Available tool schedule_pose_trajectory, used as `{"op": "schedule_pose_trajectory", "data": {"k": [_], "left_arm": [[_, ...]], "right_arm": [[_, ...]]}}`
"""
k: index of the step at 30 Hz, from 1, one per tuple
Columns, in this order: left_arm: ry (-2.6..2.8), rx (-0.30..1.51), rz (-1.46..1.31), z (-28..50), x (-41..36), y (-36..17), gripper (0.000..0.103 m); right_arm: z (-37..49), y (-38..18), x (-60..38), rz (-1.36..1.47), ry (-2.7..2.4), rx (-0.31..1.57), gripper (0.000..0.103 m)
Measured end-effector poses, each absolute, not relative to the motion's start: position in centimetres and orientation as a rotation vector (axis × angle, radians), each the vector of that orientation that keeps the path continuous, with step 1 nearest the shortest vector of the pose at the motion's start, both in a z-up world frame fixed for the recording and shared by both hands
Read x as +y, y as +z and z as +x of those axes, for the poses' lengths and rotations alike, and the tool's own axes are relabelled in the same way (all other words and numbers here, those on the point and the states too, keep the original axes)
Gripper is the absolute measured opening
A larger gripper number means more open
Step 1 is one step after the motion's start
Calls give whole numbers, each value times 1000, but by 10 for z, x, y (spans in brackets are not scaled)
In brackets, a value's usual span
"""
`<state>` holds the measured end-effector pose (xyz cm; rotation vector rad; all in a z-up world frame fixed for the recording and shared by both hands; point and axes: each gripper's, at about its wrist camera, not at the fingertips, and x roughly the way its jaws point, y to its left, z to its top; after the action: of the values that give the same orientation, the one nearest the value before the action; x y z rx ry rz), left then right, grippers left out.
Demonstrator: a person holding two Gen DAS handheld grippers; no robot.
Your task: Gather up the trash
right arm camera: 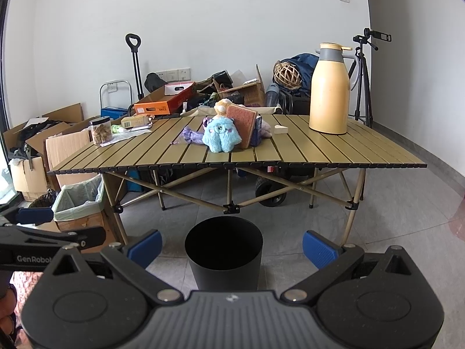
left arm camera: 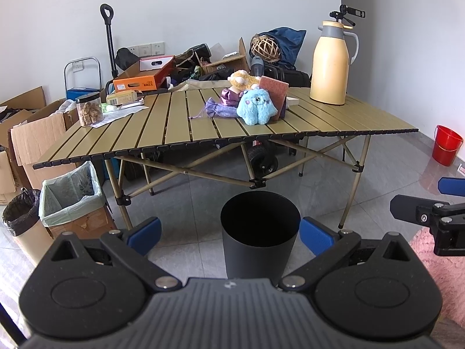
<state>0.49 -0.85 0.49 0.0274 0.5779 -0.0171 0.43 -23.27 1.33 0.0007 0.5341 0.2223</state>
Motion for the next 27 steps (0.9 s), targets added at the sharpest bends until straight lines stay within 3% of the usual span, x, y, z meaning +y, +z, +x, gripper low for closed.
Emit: {"op": "schedule_pose_trajectory", "data": {"k": [27], "left_arm": [[-37, 558, 72, 55, -17, -6, 103]], "right_arm": [[54, 1, -234, 3, 198, 506, 103]]}}
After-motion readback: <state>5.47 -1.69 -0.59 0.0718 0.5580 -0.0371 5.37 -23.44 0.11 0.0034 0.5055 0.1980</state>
